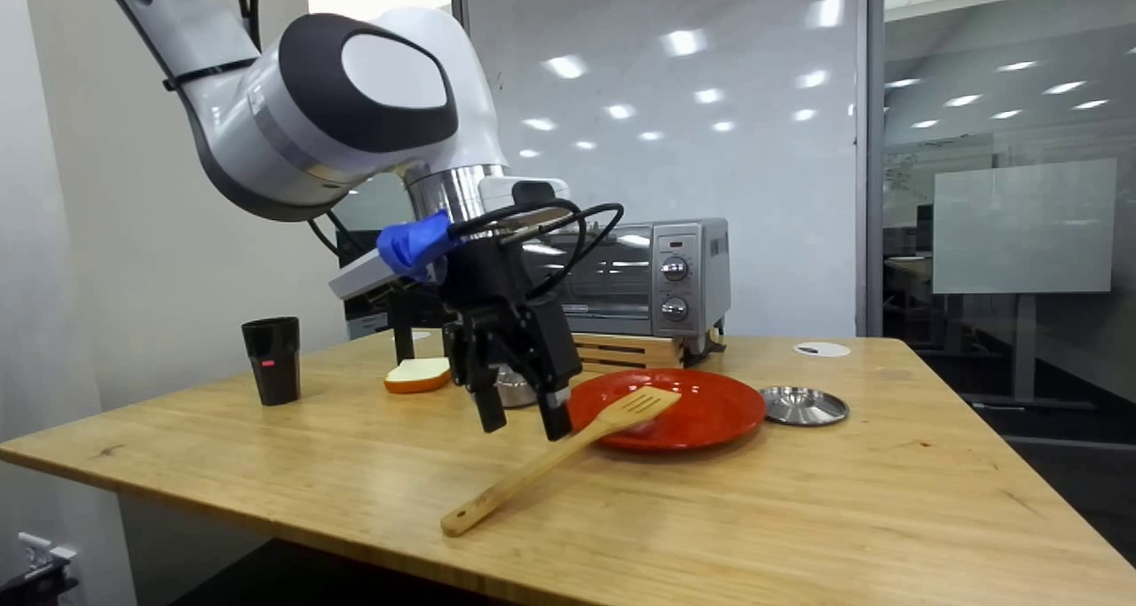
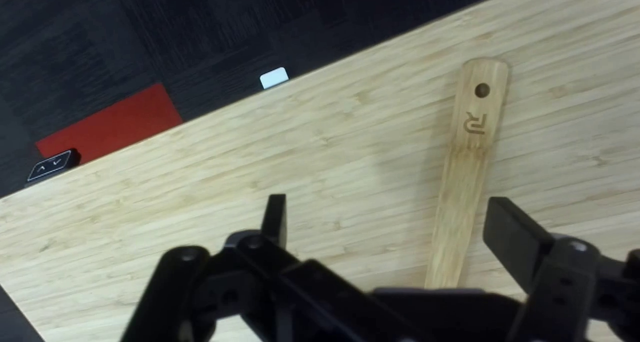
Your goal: Use the spatula from the red plate to pick up the slice of bread and place it on the red plate
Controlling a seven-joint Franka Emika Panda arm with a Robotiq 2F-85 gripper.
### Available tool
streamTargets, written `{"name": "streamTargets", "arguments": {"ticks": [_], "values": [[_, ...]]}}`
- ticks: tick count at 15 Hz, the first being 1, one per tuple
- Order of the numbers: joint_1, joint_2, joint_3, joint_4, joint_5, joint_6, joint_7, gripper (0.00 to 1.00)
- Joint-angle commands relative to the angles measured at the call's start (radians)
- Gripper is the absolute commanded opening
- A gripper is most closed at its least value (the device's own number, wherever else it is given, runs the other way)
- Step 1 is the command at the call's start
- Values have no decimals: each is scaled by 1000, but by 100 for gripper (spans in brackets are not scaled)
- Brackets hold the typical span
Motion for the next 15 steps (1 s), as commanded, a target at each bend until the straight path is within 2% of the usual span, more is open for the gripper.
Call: {"name": "streamTargets", "arguments": {"ticks": [1, 4, 5, 15], "values": [[9, 31, -10, -1, 49, 56, -9, 100], [16, 32, 0, 2, 129, 11, -51, 100], [21, 22, -13, 2, 100, 21, -32, 100], [23, 21, -13, 2, 105, 20, -33, 100]]}}
